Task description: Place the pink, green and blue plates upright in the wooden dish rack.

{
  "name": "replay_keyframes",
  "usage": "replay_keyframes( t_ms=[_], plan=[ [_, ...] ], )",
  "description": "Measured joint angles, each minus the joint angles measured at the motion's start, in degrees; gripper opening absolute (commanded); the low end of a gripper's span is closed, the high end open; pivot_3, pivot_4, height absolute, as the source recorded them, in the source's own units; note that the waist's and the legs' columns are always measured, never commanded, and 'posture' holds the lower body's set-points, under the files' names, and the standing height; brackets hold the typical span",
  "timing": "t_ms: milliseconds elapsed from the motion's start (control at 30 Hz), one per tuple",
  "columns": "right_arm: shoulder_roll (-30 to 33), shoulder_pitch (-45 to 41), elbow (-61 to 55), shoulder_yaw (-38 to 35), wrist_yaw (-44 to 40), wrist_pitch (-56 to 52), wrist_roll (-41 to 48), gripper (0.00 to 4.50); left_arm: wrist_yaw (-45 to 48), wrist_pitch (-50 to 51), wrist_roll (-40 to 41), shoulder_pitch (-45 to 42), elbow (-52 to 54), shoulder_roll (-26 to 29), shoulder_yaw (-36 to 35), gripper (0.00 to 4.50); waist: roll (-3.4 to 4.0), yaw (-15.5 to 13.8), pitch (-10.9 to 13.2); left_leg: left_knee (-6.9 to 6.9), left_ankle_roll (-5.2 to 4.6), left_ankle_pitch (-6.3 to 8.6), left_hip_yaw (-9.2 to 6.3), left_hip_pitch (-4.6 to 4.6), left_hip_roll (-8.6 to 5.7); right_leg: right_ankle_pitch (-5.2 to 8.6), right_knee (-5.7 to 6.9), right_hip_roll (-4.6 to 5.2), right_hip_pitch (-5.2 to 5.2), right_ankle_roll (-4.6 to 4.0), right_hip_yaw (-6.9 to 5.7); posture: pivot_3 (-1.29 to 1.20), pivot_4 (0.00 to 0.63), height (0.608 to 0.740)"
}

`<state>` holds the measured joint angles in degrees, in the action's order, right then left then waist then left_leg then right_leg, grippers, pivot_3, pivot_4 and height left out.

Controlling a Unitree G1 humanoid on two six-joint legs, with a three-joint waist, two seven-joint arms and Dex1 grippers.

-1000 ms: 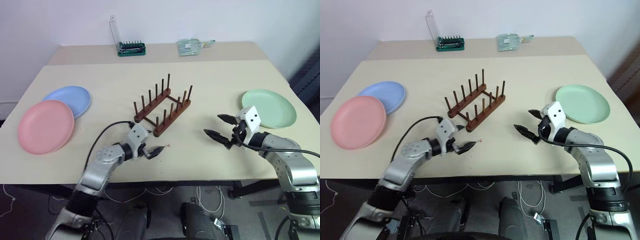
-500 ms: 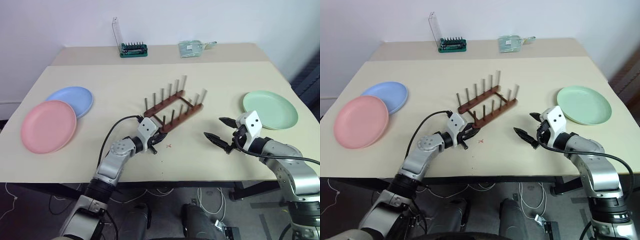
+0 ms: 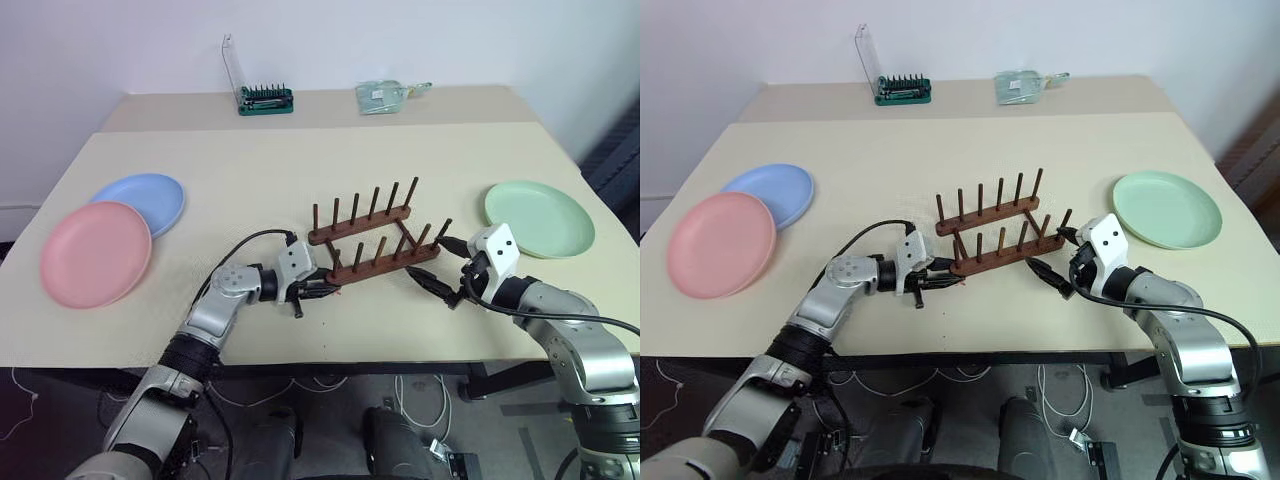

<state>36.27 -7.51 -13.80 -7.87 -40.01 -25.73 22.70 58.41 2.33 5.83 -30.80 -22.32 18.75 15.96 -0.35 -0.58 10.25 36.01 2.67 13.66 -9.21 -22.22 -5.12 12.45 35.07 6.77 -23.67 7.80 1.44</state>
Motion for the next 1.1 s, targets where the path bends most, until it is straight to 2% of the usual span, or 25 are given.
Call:
replay_keyframes(
  t_ms=[133,167,300,333,400,533,600,800,1033,1100],
  plan=[
    [-0.24,0.76,0.00,-0.01,0.24,0.16,-0.13,4.50,-1.93,-0.80,-0.32,-1.20,-2.56,0.06,-1.54,4.28,0.00,0.22,0.00,-0.01,-0.01,0.00,-0.03,0.00,0.00,0.01,0.00,0.00,0.00,0.02,0.00,0.00,0.150,0.740],
    [-0.23,0.99,0.00,-0.01,0.27,0.16,-0.16,4.50,-3.06,-1.15,-0.51,-1.19,-2.67,0.19,-1.82,4.45,0.00,0.28,0.00,-0.02,-0.01,0.00,-0.03,0.01,0.00,0.01,0.01,0.00,0.00,0.02,0.00,0.00,0.150,0.740],
    [0.71,2.22,0.00,-0.16,0.16,0.09,-0.91,4.50,-5.73,0.45,-0.47,1.67,1.21,1.05,-2.63,4.45,0.01,0.71,-0.01,-0.04,-0.01,0.01,-0.03,0.07,0.02,0.01,0.03,-0.01,0.02,0.02,0.00,0.00,0.150,0.740],
    [1.05,2.50,0.06,-0.20,0.07,0.01,-1.17,3.98,-5.95,2.00,0.07,2.92,2.85,1.36,-3.37,3.81,0.01,1.05,-0.01,-0.06,-0.01,0.01,-0.04,0.08,0.02,0.01,0.05,-0.02,0.02,0.02,0.00,0.00,0.150,0.740],
    [2.02,3.20,0.54,-0.37,-0.34,-0.14,-1.42,3.26,-5.67,5.14,1.76,5.93,7.00,2.84,-4.19,3.11,0.04,1.66,-0.03,-0.11,-0.01,0.01,-0.03,0.15,0.06,0.02,0.08,-0.04,0.02,0.01,0.01,0.00,0.150,0.740],
    [3.53,4.05,1.58,-0.61,-1.36,-0.44,-1.91,1.14,-2.56,12.06,6.19,13.23,17.42,7.36,-5.97,1.07,0.14,1.79,-0.08,-0.18,-0.02,0.02,0.02,0.24,0.12,0.04,0.10,-0.06,0.05,-0.01,0.02,0.00,0.150,0.740],
    [3.53,3.85,1.85,0.12,-1.47,-0.46,-2.65,0.06,-1.77,14.91,7.75,14.94,20.46,7.64,-5.89,0.03,0.15,1.37,-0.08,-0.12,-0.03,0.03,0.01,0.22,0.09,0.07,0.04,-0.01,0.12,0.02,0.02,0.00,0.150,0.740],
    [3.33,0.03,5.31,5.40,0.91,-0.01,-8.66,0.02,-3.19,20.46,7.91,14.64,23.38,6.31,-3.99,0.00,0.14,0.87,-0.08,-0.06,-0.06,0.05,-0.06,0.16,-0.01,0.13,0.00,0.03,0.18,0.11,0.01,0.00,0.150,0.740],
    [0.19,-5.22,11.02,8.70,5.11,1.03,-14.25,0.02,-8.98,20.84,6.31,11.82,20.16,-0.80,-2.72,0.00,0.14,0.75,-0.09,-0.02,-0.06,0.04,-0.07,0.18,-0.03,0.12,0.00,0.04,0.21,0.12,0.01,0.00,0.150,0.740],
    [-1.16,-6.78,12.83,9.55,6.41,2.22,-15.89,0.02,-12.77,18.09,4.66,10.33,17.26,-3.02,-2.64,0.00,0.13,0.77,-0.10,-0.02,-0.05,0.04,-0.07,0.21,-0.03,0.11,0.01,0.04,0.23,0.11,0.00,0.00,0.150,0.740]
  ],
)
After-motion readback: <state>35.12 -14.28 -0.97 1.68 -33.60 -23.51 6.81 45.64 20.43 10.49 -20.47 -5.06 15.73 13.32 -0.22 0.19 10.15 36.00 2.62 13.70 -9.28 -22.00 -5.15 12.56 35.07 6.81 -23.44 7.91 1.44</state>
